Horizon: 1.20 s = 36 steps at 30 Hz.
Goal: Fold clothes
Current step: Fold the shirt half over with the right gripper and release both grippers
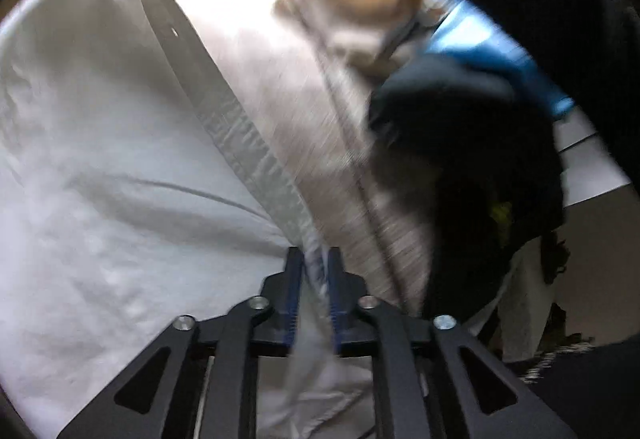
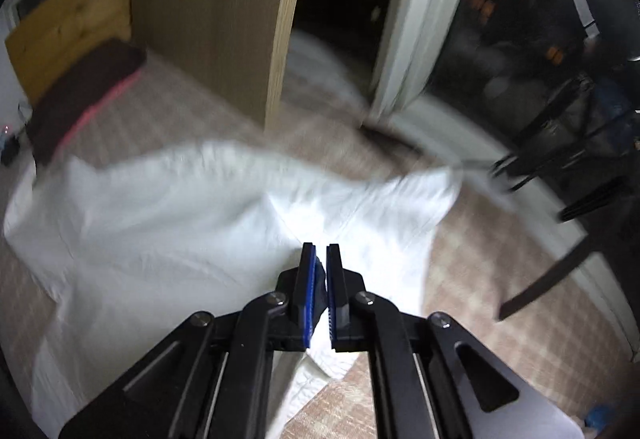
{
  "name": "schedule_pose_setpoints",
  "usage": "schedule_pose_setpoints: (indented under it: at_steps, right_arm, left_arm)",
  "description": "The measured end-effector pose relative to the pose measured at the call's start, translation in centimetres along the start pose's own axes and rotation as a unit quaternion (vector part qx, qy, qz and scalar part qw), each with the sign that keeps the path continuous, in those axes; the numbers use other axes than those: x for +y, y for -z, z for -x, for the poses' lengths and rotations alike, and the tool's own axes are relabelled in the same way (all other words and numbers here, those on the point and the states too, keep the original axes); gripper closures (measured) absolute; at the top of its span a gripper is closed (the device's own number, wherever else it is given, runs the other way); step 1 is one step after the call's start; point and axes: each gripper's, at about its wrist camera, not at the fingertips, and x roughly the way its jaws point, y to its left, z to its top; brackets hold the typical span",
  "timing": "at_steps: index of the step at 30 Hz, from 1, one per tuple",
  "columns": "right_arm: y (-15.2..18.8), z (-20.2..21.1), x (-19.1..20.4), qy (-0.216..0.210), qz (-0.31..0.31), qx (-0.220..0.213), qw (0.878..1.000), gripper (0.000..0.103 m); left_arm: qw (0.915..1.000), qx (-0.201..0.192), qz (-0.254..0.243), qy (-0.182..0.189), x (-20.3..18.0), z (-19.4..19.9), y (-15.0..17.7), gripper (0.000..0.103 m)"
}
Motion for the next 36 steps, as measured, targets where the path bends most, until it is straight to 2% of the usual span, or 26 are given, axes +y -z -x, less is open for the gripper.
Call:
schedule_pose_setpoints:
  at_steps: [2, 3, 5, 6, 7, 9, 10, 13, 15, 21, 23, 27, 29, 31, 34, 35, 36]
  right_arm:
    - [0.5, -1.2, -0.6, 0.029, -0.003, 0.022, 0.999, 0.089]
    - [0.7, -1.1, -1.1, 0.034, -0.009, 0.021, 0.999, 0.081]
    - [1.1, -0.3, -2.6, 0.022, -0.031, 0.016, 0.999, 0.073]
    - [1.4, 0.3, -3.1, 0.026, -0.037, 0.015, 0.999, 0.073]
    - [1.7, 0.9, -3.6, 0.03, -0.044, 0.014, 0.999, 0.073]
    - [2.7, 2.7, -3.8, 0.021, -0.052, 0.006, 0.998, 0.073]
    - [3.4, 3.9, -3.6, 0.01, -0.055, -0.001, 0.998, 0.073]
    - [6.0, 7.2, -0.3, -0.047, -0.046, -0.008, 0.998, 0.073]
    - [8.3, 9.3, 2.6, -0.083, -0.027, -0.009, 0.996, 0.073]
    - [18.1, 15.6, 13.9, -0.19, 0.039, -0.007, 0.981, 0.073]
    - [21.1, 17.3, 18.3, -0.206, 0.063, -0.009, 0.976, 0.073]
    - [26.0, 20.1, 26.5, -0.192, 0.123, -0.035, 0.973, 0.063]
    - [27.6, 20.5, 29.1, -0.18, 0.142, -0.036, 0.973, 0.063]
    - [28.3, 20.1, 30.2, -0.155, 0.14, -0.028, 0.978, 0.063]
    - [28.8, 18.4, 29.7, -0.102, 0.121, -0.006, 0.987, 0.064]
    - [28.9, 17.9, 29.4, -0.086, 0.113, 0.002, 0.99, 0.073]
    - [28.9, 17.5, 28.5, -0.078, 0.097, 0.01, 0.992, 0.089]
  left_arm:
    - [0.9995, 0.008, 0.026, 0.016, 0.7, 0.5, 0.5, 0.09]
    - [0.9993, -0.003, 0.032, 0.02, 0.8, 1.8, 1.0, 0.09]
    - [0.9985, -0.032, 0.04, 0.016, 1.0, 5.2, 2.5, 0.08]
    - [0.9978, -0.05, 0.043, 0.008, 1.3, 7.2, 3.5, 0.068]
    - [0.9965, -0.066, 0.05, -0.011, 1.9, 9.2, 4.8, 0.062]
    - [0.9912, -0.087, 0.07, -0.071, 3.9, 12.9, 8.5, 0.062]
    - [0.9893, -0.088, 0.079, -0.085, 4.7, 13.8, 9.7, 0.062]
    - [0.9826, -0.073, 0.123, -0.118, 8.3, 15.5, 13.8, 0.062]
    - [0.9798, -0.05, 0.136, -0.138, 10.1, 15.4, 15.5, 0.064]
    - [0.986, -0.041, 0.113, -0.116, 12.8, 13.8, 16.6, 0.064]
    - [0.989, -0.046, 0.097, -0.102, 12.7, 13.4, 16.8, 0.064]
    - [0.9948, -0.058, 0.067, -0.051, 12.8, 12.8, 16.5, 0.064]
    - [0.9968, -0.059, 0.045, -0.029, 12.5, 12.4, 16.3, 0.064]
    - [0.9976, -0.061, 0.017, -0.03, 12.1, 12.6, 16.3, 0.064]
    - [0.9983, -0.051, -0.018, -0.021, 11.3, 11.7, 15.7, 0.064]
    - [0.9983, -0.046, -0.029, -0.019, 11.1, 11.4, 15.4, 0.064]
    - [0.998, -0.04, -0.044, -0.019, 10.8, 11.1, 15.1, 0.064]
